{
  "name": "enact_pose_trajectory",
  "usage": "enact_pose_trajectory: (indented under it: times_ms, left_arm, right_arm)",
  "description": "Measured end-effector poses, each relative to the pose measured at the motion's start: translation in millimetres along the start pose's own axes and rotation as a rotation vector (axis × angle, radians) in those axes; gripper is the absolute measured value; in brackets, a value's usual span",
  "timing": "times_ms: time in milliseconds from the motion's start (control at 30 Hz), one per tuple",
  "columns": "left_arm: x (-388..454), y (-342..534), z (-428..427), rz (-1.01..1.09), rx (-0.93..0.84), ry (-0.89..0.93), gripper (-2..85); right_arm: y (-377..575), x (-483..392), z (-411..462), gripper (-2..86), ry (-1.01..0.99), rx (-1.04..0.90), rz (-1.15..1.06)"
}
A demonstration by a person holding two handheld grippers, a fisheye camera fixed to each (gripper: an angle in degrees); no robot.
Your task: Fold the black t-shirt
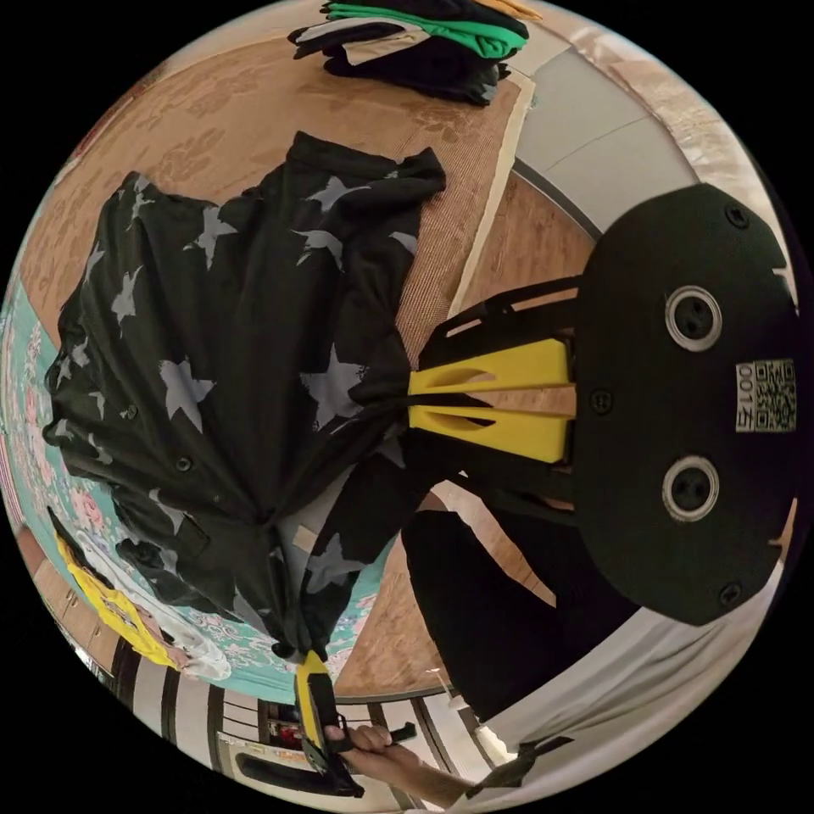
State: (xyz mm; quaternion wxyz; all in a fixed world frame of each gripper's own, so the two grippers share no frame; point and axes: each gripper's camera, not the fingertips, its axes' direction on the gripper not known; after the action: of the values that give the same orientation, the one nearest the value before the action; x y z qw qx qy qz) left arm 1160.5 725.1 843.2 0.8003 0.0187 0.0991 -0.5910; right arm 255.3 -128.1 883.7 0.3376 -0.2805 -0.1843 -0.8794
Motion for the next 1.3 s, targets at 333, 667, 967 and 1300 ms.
enact_pose_trajectory:
  times_ms: [333, 667, 967, 1300]
  left_arm:
    - [-58.3, 61.0, 5.3, -0.134, -0.062, -0.063, -1.0]
    - [-214.3, 12.1, -105.9, -0.201, 0.397, -0.101, 4.6]
    - [-283.4, -14.9, -129.2, -0.192, 0.437, 0.09, 0.0]
    - [-294.8, 83.4, -186.0, -0.183, 0.542, 0.037, -1.1]
  right_arm:
    - [8.9, -25.5, 71.5, 1.6, 0.026, -0.15, -0.227]
    - [-124.1, -39.3, -16.2, 4.6, 0.063, 0.352, -0.593]
    - [-358.9, -104.1, 24.9, 9.5, -0.052, 0.337, -0.642]
    - [-440.2, -145.4, 58.0, 5.1, -0.311, 0.231, -0.63]
